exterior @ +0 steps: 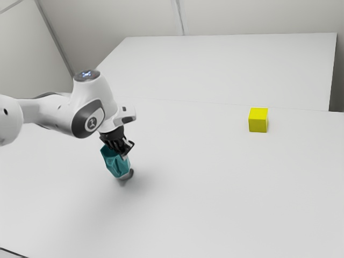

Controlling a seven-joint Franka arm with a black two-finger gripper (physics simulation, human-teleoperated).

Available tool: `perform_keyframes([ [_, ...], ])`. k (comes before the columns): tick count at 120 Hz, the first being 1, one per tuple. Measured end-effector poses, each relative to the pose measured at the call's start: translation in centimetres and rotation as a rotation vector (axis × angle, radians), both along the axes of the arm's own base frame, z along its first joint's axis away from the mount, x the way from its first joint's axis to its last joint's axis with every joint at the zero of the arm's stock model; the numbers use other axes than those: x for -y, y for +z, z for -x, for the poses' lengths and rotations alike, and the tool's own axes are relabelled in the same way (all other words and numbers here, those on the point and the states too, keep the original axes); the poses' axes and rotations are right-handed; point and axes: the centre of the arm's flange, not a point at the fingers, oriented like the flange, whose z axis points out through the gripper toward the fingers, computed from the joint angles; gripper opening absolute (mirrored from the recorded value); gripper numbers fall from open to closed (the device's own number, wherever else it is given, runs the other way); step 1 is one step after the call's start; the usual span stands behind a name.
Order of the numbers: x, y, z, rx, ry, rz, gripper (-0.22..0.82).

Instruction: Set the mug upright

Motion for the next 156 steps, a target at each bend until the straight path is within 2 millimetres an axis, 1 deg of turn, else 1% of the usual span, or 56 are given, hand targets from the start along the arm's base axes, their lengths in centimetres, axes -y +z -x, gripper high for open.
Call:
perform_keyframes([
  [26,0.2,-1.5,-0.2,-0.011,0.043,0.001,-0.18],
  [71,0.4,-2.5,-0.4,-0.016,0.092,0.004,-0.17],
  [84,0.5,-2.3,-0.4,-0.009,0.100,0.008,-0.05],
  [101,0.6,-1.6,-0.4,0.007,0.105,0.012,0.23],
  [114,0.6,-0.5,-0.4,0.029,0.113,0.020,0.38],
  [125,0.6,0.4,-0.3,0.048,0.117,0.026,0.45],
  [138,0.6,2.2,-0.5,0.076,0.122,0.032,0.51],
  [148,0.6,4.0,-1.3,0.086,0.138,0.048,0.53],
  [156,1.0,5.8,-2.3,0.088,0.142,0.056,0.55],
])
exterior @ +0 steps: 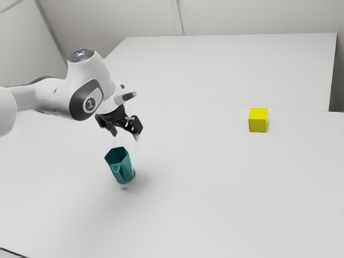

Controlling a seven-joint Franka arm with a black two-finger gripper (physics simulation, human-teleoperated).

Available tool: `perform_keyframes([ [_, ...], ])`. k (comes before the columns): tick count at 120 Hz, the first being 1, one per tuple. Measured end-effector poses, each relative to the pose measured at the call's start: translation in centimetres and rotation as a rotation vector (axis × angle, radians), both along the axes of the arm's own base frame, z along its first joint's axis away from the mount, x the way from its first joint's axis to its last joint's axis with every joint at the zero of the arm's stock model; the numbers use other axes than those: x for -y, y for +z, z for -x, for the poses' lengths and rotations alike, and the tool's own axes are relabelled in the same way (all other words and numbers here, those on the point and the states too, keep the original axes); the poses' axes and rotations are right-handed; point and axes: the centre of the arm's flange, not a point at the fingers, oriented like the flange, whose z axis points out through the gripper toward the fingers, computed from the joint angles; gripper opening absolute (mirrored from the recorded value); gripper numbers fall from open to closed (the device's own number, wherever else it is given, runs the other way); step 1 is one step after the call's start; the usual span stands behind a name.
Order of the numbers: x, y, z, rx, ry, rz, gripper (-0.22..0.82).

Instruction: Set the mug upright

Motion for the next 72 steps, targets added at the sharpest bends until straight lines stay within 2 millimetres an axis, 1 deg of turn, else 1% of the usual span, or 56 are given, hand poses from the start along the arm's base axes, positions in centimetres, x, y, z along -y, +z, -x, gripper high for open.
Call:
perform_keyframes([
  [13,0.4,3.1,-1.4,-0.011,0.006,0.006,0.57],
  [34,-0.1,6.6,-3.3,-0.058,0.031,0.014,0.58],
  [44,-0.4,7.8,-3.7,-0.080,0.043,0.020,0.58],
  [58,-0.7,10.6,-4.5,-0.088,0.055,0.024,0.59],
  [72,-1.0,12.4,-5.0,-0.103,0.064,0.023,0.59],
])
